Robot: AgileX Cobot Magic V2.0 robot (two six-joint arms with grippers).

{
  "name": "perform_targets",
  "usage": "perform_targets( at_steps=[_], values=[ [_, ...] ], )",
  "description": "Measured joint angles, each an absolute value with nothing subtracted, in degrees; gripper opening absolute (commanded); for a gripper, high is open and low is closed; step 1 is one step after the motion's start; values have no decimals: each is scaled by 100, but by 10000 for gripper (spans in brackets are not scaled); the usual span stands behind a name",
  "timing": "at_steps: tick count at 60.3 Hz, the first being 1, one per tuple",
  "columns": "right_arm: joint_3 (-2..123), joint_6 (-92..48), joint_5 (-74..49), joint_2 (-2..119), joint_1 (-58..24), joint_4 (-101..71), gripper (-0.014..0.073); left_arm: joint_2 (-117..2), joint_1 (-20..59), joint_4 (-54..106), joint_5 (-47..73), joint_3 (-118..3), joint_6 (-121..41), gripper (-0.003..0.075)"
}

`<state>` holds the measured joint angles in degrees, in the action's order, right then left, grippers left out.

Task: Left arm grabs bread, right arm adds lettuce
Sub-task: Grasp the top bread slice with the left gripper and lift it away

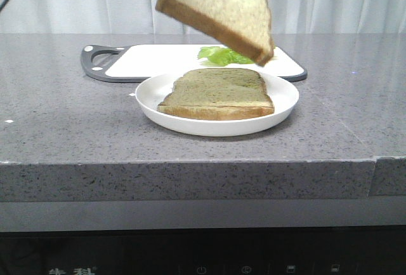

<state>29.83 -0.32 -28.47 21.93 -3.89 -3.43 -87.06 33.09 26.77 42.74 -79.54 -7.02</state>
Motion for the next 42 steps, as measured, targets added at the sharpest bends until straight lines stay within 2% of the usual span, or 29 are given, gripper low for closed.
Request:
perform_targets(
  at_steps=[12, 18, 32, 42],
  values=[
    [2983, -32, -2847, 2193, -389, -343, 609, -8061, 3309, 2336, 3857, -7638, -702, -21],
    [2983, -32, -2847, 2193, -389, -343, 609, -7574, 3309, 1579, 3542, -7289, -431, -21],
    [2983, -32, -2847, 2193, -389, -343, 609, -6473, 3309, -1019, 3390, -6402, 1465, -21],
    [3023, -32, -2835, 2368, -389, -343, 609, -5801, 3309, -2092, 3377, -5869, 2528, -21]
  ],
)
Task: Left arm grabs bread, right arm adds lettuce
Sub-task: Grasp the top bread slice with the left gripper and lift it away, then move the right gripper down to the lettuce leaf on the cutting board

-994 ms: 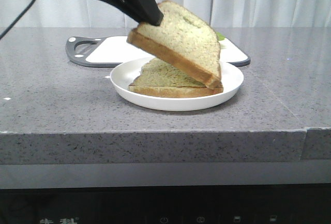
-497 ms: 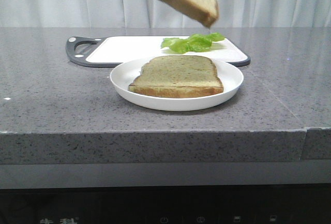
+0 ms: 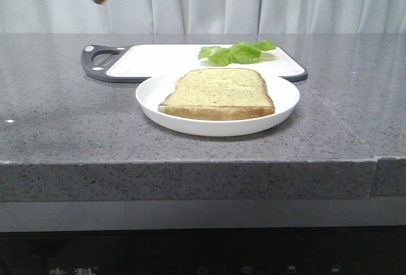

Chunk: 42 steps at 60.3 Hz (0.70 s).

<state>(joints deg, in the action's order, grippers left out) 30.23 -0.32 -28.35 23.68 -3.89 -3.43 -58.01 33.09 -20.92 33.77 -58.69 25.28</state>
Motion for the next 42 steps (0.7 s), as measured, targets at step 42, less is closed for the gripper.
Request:
perform_targets(
  at_steps=[42],
  values=[
    [6097, -868, -2598, 7133, -1073, -390, 609, -4556, 3309, -3426, 3073, -4478, 4140, -21]
  ],
)
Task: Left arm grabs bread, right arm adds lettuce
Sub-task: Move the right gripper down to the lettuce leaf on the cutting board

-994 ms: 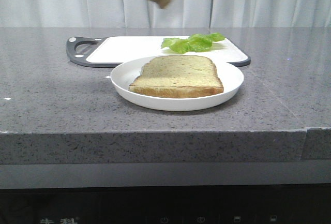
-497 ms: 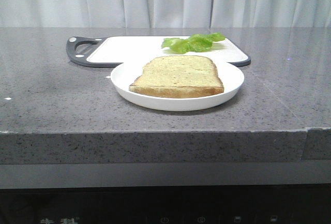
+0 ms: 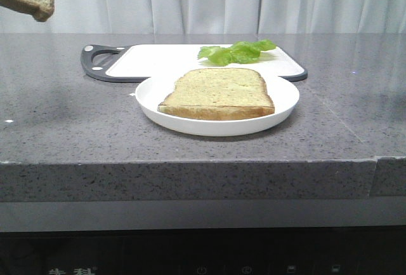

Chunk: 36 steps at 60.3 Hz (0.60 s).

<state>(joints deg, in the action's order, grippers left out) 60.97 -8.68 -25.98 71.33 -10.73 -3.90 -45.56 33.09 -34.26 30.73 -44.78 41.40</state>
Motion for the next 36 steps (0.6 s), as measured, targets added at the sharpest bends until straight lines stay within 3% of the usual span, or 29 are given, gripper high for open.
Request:
perform_targets(
  at_steps=[17, 36],
  values=[
    [8340, -1568, -3450, 9339, -1373, -505, 609, -4556, 3309, -3430, 3073, -4478, 4140, -21],
    [10344, -2497, -4523, 11014, -1373, -981, 609, -4556, 3309, -3430, 3073, -4478, 4140, -21]
  ],
)
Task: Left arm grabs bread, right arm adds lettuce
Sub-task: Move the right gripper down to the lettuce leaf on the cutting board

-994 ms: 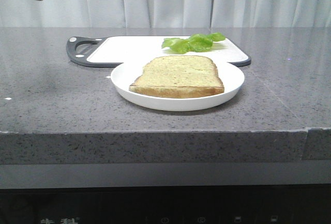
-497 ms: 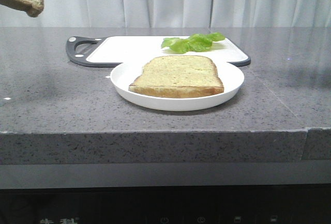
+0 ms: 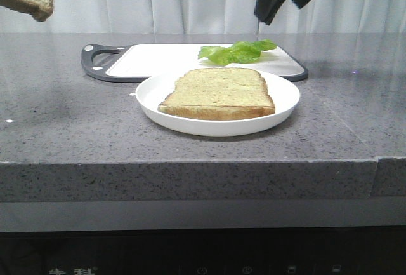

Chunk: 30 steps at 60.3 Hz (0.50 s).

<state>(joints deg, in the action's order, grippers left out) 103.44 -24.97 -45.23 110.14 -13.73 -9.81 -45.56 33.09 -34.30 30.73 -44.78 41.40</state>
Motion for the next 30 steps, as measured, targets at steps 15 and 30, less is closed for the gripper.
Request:
perform_targets(
  at_steps=[15, 30],
  values=[
    [11263, -2792, -4873, 11875, -1407, -1068, 609, -4556, 3309, -3430, 3073, -4478, 4140, -21],
    [11377, -2817, -4886, 12169, -1407, -1068, 608, -4556, 3309, -3430, 3073, -4478, 4140, -21]
  ],
)
